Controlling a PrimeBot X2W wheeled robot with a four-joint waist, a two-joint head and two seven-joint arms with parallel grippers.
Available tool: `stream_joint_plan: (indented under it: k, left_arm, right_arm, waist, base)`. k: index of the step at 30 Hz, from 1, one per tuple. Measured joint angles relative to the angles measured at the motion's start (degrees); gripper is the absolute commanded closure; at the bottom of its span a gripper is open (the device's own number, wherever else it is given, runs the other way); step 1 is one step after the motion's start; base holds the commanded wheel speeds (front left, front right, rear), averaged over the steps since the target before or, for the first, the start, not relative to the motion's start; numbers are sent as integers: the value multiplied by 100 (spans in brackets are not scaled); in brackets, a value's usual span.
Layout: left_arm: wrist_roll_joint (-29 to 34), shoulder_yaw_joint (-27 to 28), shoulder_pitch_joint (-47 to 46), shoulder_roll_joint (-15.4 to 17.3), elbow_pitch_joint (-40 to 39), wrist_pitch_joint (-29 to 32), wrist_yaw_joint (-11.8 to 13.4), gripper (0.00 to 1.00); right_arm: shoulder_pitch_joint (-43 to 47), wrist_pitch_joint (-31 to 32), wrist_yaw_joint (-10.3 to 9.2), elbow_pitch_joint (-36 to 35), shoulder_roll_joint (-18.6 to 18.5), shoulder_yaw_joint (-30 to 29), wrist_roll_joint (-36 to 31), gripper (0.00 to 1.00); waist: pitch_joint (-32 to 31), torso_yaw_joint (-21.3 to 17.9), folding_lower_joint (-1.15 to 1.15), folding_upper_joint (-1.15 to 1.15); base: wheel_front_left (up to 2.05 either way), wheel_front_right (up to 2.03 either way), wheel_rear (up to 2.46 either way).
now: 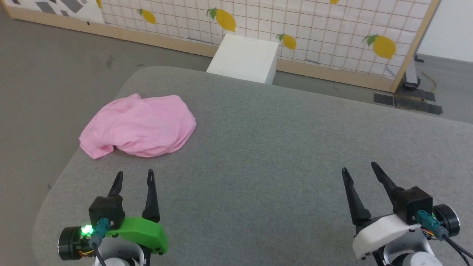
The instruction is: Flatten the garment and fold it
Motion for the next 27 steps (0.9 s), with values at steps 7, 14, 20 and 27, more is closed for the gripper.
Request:
stream_joint_plan:
  k: [7,14,20,27]
  left_arm:
    - [-63,-1,1,27,16,-65,49,0]
    - [-103,-19,6,57,-1,-141,141,0]
    - [-243,-16,6,100,29,-216,178,0]
    - [-323,-30,6,107,78,-310,221,0]
  right_arm:
    - [-3,-51,0,24,0,34,25,0]
    - [-16,-108,0,51,0,67,52,0]
    - [-42,-155,0,79,0,90,89,0]
    - [-87,-202,0,112,1,109,93,0]
  waist:
    - [0,233,0,0]
    - [2,417,0,0]
    - [24,556,0,0]
    - [37,729,0,0]
  base:
    - [0,0,0]
    - [0,0,0]
    - [0,0,0]
    - [0,0,0]
